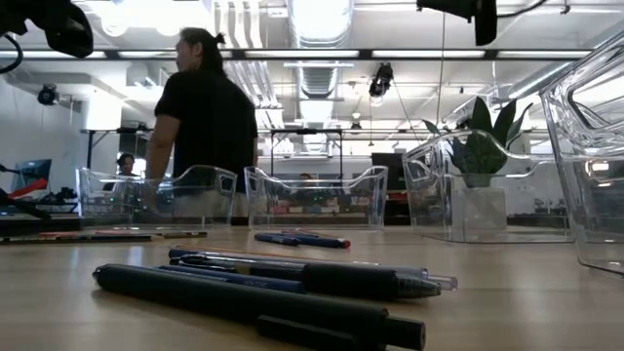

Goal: Sort crayons/erasers/pens/pencils in bins
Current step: Put the orange pencil into the middle transparent bin

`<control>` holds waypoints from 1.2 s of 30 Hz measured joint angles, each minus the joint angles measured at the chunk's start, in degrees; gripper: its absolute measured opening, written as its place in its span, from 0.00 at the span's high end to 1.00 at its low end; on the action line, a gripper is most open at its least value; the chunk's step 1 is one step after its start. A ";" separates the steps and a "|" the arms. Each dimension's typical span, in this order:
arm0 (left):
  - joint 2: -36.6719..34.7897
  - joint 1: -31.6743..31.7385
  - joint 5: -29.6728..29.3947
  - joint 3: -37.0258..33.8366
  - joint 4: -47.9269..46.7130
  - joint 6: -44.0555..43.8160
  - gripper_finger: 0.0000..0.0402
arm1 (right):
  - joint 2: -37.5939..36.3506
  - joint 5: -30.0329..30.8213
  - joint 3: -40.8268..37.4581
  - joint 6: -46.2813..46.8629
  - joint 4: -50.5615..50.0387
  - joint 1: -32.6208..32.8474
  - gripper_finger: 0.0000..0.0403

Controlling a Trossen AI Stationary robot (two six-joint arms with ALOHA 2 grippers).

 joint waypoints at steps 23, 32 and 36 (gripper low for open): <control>-0.02 0.00 0.00 0.00 0.00 0.00 0.62 | 24.99 -2.32 33.95 19.03 -54.25 -9.02 0.52; -0.02 0.00 0.00 -0.02 0.02 0.02 0.62 | 39.07 -13.31 43.66 25.00 -56.82 -12.38 0.42; -0.02 0.00 0.02 -0.01 0.00 0.02 0.62 | 45.81 -18.07 48.81 26.71 -62.40 -13.84 0.42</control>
